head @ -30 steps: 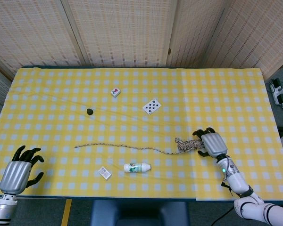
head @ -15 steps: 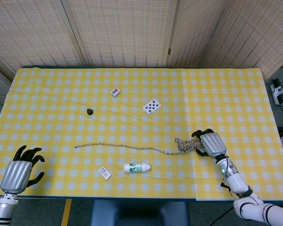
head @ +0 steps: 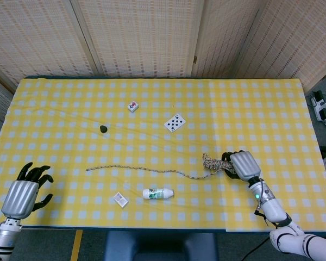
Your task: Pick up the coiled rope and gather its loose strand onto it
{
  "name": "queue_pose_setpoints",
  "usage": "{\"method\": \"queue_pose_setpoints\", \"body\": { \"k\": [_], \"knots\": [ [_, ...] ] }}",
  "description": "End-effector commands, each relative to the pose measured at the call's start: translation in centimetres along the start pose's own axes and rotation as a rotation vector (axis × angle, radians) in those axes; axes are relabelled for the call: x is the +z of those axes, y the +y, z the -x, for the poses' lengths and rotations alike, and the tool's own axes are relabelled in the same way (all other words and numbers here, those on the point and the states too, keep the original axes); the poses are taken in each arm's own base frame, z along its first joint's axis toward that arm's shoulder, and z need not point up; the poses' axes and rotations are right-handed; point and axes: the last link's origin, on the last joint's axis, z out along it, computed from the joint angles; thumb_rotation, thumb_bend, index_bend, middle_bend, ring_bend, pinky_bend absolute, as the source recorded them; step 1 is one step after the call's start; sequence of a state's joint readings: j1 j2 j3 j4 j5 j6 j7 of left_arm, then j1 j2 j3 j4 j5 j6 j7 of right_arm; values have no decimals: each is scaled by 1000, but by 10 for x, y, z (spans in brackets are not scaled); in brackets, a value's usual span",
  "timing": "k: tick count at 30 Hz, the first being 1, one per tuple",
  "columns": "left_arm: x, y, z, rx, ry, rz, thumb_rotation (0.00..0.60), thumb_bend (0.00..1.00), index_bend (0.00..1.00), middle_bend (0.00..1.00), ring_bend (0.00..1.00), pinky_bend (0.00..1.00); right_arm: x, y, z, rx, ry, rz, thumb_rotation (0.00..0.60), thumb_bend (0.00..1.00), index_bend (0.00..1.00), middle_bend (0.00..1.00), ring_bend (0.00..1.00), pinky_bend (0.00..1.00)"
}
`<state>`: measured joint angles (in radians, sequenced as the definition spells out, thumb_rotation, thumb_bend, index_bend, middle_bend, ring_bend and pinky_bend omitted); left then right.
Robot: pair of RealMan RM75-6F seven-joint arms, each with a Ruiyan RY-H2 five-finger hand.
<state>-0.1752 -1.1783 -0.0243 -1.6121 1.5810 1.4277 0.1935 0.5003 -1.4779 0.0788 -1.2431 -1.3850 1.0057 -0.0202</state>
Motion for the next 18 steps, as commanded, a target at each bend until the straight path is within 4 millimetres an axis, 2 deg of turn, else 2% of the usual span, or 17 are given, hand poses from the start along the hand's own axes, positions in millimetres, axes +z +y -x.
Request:
{"method": "queue_pose_setpoints", "body": {
  "k": [1,9,14,18],
  "knots": [
    [17,9,-8,-8,29,70,600,283,461,257,250,143,1,-2,-10,10,15,-19,600,572,619,523,565,470],
    [63,42,-13,21,46,234,600,284,463,257,253,155,1,-7,-38,16,61,-40,600,573,619,523,565,470],
    [99,67,-6,15,34,300,600,284,465,257,253,157,-1,-10,-48,25,76,-40,600,572,619,523,569,470],
    [122,80,8,28,6,312,600,287,467,257,252,163,-5,-12,-52,38,76,-43,600,573,619,523,570,470]
  ]
}}
